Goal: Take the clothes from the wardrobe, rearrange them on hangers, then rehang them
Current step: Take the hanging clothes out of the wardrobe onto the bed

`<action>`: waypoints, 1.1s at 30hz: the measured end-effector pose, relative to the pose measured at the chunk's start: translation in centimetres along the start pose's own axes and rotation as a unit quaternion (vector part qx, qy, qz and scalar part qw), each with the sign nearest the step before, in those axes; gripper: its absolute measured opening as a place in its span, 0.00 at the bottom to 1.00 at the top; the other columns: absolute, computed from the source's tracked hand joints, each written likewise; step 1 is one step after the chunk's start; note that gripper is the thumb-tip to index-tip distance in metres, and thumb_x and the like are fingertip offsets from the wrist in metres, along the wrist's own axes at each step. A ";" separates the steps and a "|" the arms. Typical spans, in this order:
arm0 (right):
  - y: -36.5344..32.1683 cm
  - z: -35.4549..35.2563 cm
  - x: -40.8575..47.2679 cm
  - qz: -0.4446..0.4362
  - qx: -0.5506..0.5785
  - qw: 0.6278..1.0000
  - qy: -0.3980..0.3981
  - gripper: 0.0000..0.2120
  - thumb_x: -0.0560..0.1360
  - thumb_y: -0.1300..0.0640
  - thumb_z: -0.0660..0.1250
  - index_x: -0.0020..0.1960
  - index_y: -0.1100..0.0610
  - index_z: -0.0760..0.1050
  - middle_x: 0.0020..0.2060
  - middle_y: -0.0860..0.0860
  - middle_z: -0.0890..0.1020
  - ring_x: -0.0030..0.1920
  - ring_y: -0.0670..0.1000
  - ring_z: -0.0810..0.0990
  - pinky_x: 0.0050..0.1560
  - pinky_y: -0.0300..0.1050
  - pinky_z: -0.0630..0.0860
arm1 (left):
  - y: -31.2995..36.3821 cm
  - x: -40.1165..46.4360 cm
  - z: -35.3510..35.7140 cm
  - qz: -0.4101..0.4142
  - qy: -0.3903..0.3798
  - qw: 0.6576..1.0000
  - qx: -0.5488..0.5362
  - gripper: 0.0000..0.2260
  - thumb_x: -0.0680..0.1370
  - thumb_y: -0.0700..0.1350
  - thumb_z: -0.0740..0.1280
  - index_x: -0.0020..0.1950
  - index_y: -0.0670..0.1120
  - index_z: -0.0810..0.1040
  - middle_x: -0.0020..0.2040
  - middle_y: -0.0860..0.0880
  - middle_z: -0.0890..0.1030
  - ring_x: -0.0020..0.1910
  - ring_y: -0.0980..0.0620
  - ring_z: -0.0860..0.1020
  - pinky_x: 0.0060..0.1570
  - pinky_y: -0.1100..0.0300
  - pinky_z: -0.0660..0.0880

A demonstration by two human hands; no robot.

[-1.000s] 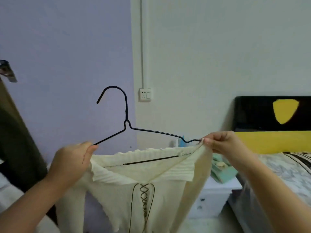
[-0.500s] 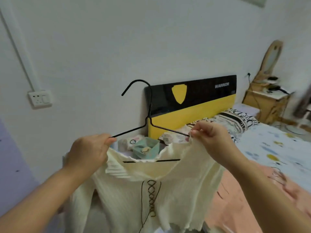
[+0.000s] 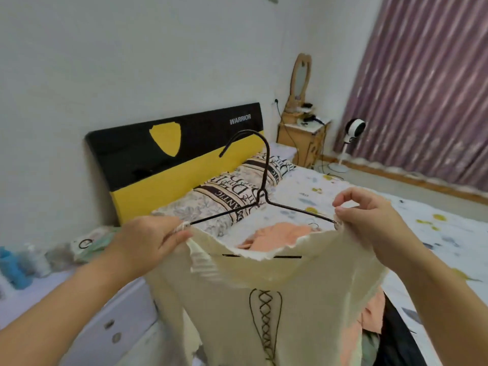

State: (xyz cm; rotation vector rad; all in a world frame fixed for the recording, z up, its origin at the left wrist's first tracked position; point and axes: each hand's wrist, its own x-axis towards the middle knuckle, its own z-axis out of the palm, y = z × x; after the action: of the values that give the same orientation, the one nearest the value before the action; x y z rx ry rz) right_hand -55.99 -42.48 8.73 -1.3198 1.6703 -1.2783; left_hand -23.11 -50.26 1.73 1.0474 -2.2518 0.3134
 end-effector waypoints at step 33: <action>23.3 -10.9 26.0 0.134 -0.257 0.943 0.164 0.08 0.75 0.62 0.65 0.38 0.57 0.76 0.32 0.52 0.77 0.35 0.49 0.72 0.35 0.38 0.66 | 0.0 28.2 39.1 0.031 -0.194 0.973 -0.124 0.18 0.80 0.55 0.56 0.35 0.45 0.67 0.30 0.48 0.73 0.34 0.45 0.74 0.33 0.56 0.64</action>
State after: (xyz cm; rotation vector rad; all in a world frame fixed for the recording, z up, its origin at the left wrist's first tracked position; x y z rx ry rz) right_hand -80.81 -63.64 -7.80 -1.1350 2.4495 -0.9698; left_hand -54.14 -84.99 -10.80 0.9689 -2.5894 -0.1631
